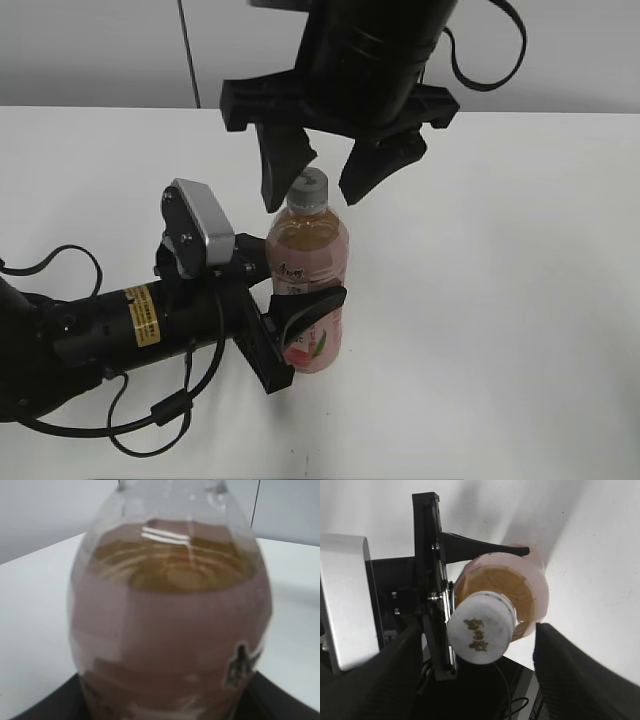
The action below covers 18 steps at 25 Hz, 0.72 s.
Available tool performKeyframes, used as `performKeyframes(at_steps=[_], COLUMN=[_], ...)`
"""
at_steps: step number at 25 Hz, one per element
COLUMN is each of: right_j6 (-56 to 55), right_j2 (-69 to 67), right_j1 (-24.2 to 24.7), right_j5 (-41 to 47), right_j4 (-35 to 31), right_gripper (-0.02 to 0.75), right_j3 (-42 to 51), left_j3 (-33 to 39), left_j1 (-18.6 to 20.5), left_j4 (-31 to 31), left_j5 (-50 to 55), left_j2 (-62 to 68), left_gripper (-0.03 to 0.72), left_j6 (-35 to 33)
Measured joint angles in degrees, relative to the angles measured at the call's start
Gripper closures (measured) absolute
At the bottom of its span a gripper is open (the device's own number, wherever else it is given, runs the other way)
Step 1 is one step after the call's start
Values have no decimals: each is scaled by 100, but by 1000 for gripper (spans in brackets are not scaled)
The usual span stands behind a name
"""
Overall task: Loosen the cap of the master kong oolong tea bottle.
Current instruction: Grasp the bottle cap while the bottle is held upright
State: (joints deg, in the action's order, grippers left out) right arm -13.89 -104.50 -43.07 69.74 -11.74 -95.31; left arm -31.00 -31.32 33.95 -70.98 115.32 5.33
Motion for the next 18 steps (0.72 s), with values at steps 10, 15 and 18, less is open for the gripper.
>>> performKeyframes(at_steps=[10, 15, 18], right_j6=[-37, 53, 615], right_j2=[-50, -50, -50], right_j1=[0, 0, 0], right_j5=[-112, -129, -140], right_j4=[12, 68, 93], right_gripper=[244, 405, 456], right_j3=[0, 0, 0], left_j3=[0, 0, 0], left_j1=[0, 0, 0], left_j4=[0, 0, -5], left_j5=[0, 0, 0], left_j2=[0, 0, 0], left_gripper=[314, 314, 314], left_j6=[0, 0, 0])
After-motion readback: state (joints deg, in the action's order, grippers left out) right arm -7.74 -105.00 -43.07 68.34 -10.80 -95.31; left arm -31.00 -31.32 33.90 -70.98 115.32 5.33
